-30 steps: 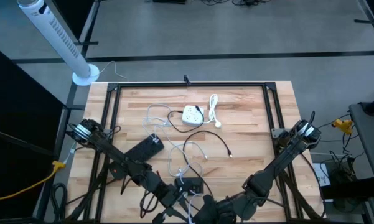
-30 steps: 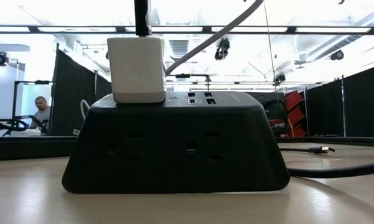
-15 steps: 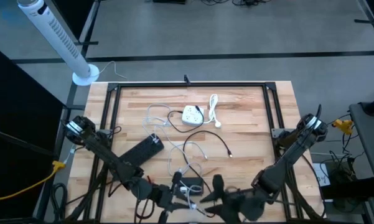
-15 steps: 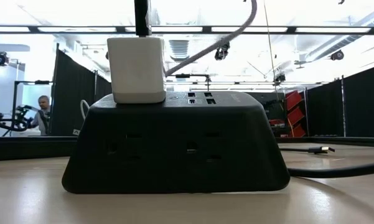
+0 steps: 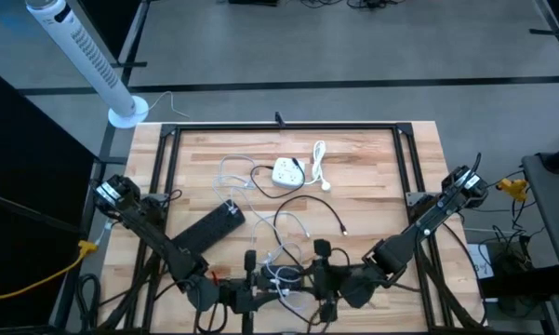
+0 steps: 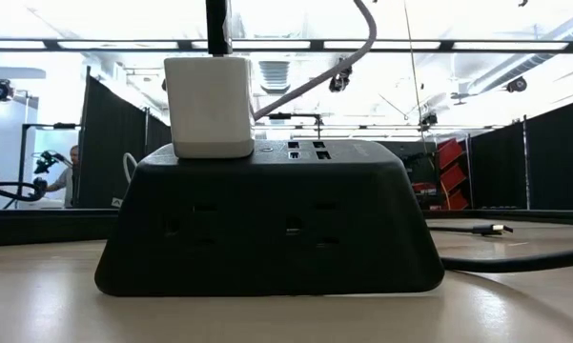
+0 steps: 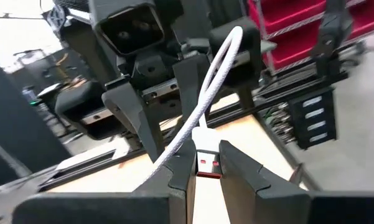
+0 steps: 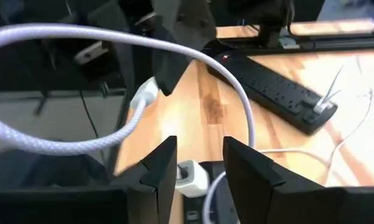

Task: Insert USB
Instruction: Insert the purple charger cable into the bottom black outlet extension

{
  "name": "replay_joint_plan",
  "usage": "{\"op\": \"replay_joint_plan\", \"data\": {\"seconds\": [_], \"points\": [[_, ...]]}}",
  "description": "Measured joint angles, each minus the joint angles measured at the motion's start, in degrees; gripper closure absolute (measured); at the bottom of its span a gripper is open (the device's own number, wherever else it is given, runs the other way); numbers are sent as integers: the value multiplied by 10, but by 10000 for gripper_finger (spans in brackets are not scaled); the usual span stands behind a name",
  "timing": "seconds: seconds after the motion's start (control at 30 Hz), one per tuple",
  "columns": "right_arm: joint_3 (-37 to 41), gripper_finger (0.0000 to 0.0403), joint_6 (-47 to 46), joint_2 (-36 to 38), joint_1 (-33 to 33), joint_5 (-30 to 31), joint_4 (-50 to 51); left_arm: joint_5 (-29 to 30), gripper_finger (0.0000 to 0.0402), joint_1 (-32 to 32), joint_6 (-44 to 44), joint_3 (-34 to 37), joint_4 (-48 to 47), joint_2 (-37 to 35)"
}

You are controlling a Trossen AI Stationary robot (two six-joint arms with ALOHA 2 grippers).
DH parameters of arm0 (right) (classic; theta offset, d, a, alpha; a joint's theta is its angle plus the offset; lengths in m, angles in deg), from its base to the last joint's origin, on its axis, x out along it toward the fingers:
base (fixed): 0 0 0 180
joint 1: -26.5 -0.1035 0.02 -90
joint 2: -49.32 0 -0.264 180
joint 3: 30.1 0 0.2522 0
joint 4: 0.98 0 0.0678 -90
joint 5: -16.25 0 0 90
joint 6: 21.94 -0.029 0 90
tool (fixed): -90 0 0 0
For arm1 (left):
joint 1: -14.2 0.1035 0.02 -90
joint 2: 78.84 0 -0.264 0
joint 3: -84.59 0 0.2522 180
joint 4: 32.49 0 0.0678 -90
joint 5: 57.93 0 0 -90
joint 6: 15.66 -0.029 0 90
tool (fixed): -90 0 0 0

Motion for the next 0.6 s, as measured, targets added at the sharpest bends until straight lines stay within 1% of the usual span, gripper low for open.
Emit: {"op": "replay_joint_plan", "data": {"seconds": [0.07, 0.13, 0.2, 0.27, 0.33, 0.43, 0.6], "points": [[0, 293, -32, 0, 3, 1, -2, 17, 357, -4, -8, 0, -2, 0], [0, 281, -70, 1, 7, -4, -6, 21, 357, -5, -10, 0, -1, 0], [0, 265, -110, 1, 13, -27, -9, 21, 357, -5, -12, 0, -4, 1], [0, 247, -131, 1, 20, -54, -15, 25, 357, -5, -12, 0, -12, 1], [0, 231, -143, 1, 24, -73, -25, 41, 357, -5, -13, 0, -19, 1], [0, 213, -148, -1, 27, -85, -48, 56, 357, -5, -19, 0, -26, 1], [0, 204, -149, -11, 32, -86, -80, 66, 357, -5, -25, 0, -31, 1]]}}
